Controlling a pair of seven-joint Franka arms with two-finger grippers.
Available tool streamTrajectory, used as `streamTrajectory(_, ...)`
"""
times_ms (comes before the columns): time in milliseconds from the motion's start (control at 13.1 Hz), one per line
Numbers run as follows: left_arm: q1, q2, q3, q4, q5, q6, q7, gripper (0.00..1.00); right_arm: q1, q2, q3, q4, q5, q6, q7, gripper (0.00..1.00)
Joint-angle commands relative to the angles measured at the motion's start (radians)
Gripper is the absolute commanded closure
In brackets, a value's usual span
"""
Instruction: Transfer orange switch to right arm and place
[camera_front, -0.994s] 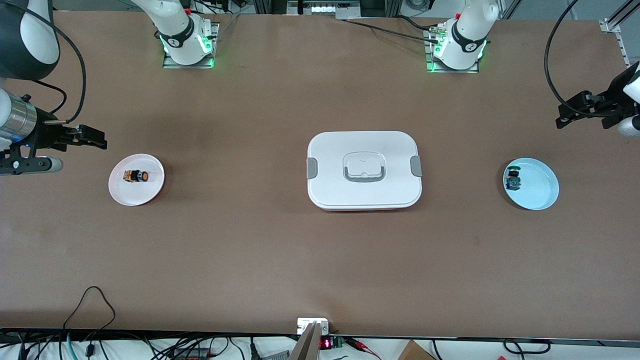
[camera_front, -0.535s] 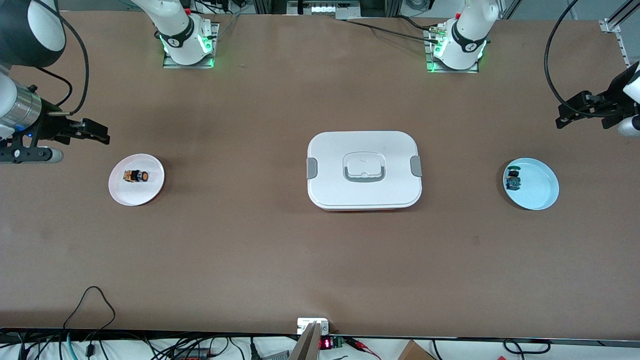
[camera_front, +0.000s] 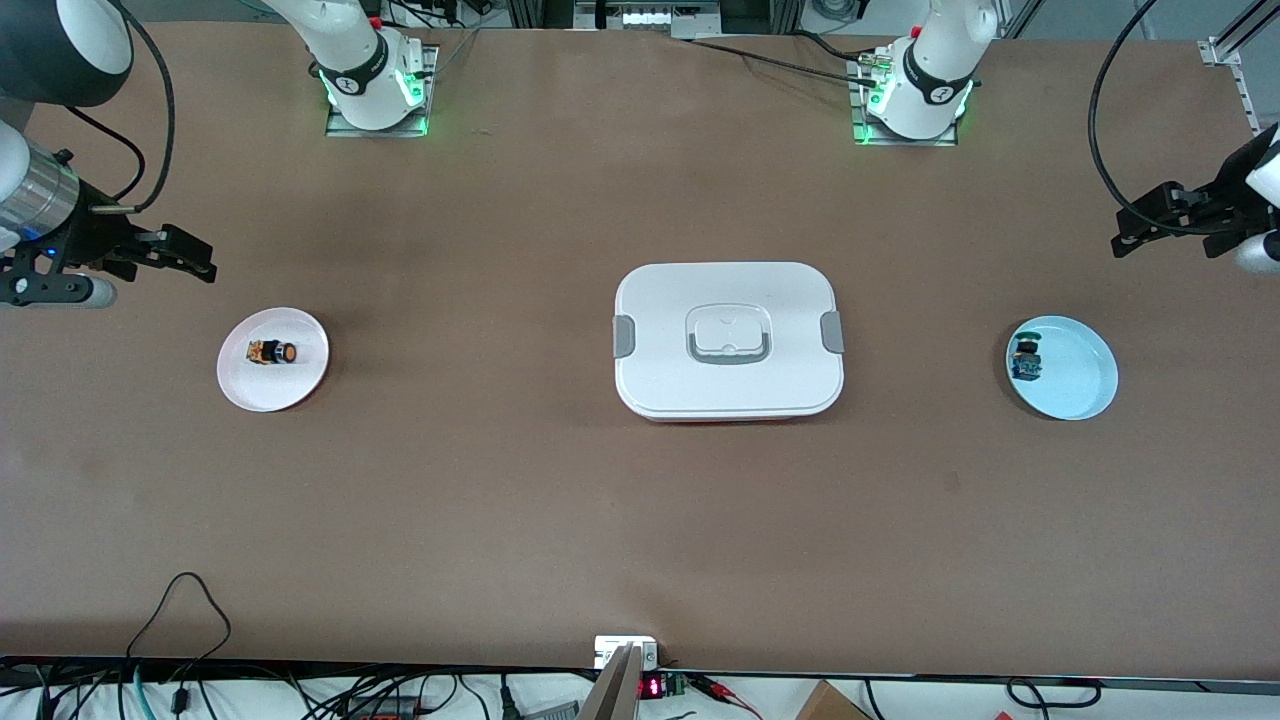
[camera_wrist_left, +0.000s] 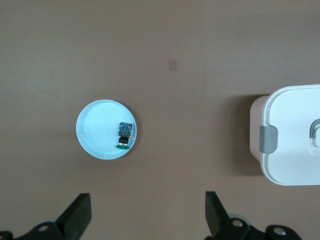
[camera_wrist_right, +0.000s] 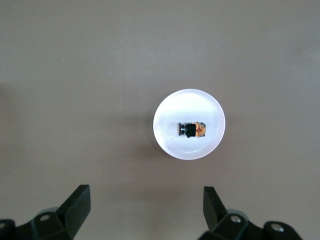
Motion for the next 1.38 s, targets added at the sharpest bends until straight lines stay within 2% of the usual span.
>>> streamTrajectory(0, -0.004, 0.016, 0.001, 0.035, 0.013, -0.021, 0.003, 0.0, -0.009, 0.011, 0.003, 0.104, -0.001, -0.067, 0.008, 0.0)
streamTrajectory(229, -0.004, 0.016, 0.001, 0.035, 0.015, -0.019, 0.003, 0.0, -0.005, 0.008, 0.006, 0.153, 0.004, -0.124, 0.008, 0.0)
streamTrajectory(612, -0.003, 0.016, 0.001, 0.035, 0.015, -0.019, 0.003, 0.0, -0.006, 0.002, 0.004, 0.152, 0.006, -0.205, -0.004, 0.0)
streamTrajectory(1300, -0.001, 0.016, 0.001, 0.035, 0.015, -0.018, 0.003, 0.0, -0.008, 0.014, 0.004, 0.172, 0.002, -0.205, -0.011, 0.0)
